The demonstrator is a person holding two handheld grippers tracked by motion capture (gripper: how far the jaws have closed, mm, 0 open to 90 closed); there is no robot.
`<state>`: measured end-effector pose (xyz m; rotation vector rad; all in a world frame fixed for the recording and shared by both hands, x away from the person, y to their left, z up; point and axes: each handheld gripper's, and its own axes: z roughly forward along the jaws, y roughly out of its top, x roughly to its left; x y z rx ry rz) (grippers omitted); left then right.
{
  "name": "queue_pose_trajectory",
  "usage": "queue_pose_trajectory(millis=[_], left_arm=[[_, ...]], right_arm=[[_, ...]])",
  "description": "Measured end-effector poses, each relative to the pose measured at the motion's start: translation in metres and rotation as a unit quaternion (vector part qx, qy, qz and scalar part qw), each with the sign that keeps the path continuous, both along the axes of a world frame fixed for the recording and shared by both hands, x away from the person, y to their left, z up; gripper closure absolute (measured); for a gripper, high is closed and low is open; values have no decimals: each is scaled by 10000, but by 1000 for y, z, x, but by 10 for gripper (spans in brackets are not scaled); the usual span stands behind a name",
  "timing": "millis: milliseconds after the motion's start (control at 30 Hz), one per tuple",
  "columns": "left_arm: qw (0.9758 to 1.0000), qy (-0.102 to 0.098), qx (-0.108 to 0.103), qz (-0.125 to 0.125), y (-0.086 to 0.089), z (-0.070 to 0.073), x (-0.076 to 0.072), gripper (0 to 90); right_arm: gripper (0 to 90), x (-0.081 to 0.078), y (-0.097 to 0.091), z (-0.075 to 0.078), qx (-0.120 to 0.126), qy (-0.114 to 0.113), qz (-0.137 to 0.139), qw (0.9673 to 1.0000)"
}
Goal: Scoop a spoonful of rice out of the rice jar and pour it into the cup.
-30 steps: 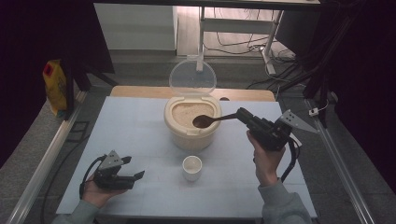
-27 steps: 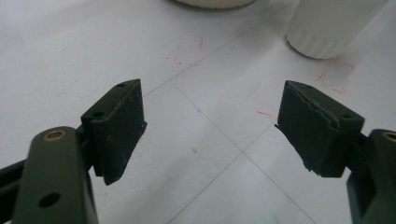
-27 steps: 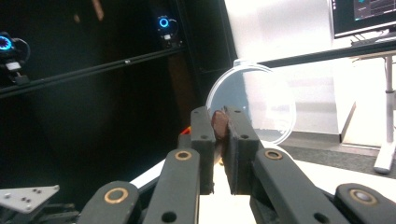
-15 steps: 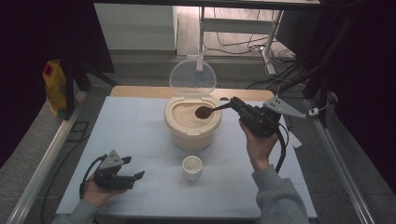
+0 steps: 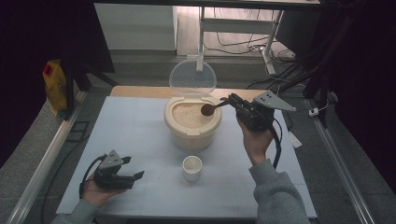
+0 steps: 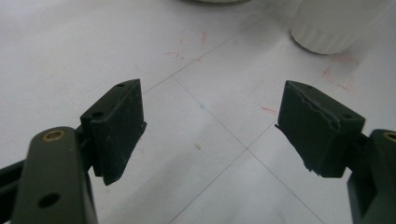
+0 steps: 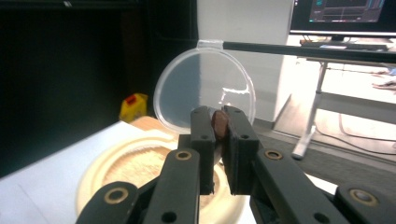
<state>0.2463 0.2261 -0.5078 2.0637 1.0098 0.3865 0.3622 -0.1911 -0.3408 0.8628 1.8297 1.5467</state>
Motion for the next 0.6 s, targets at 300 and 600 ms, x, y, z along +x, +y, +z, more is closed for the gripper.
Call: queue_pose_trajectory(millis=[300, 600], left_arm=[[10000, 10, 19, -1, 0, 0, 0, 219], [10000, 2, 19, 4, 0, -1, 0, 219]], right_arm=[[831, 0, 9, 0, -400, -33, -78, 9992], [831, 10, 13, -10, -192, 426, 22, 9989]])
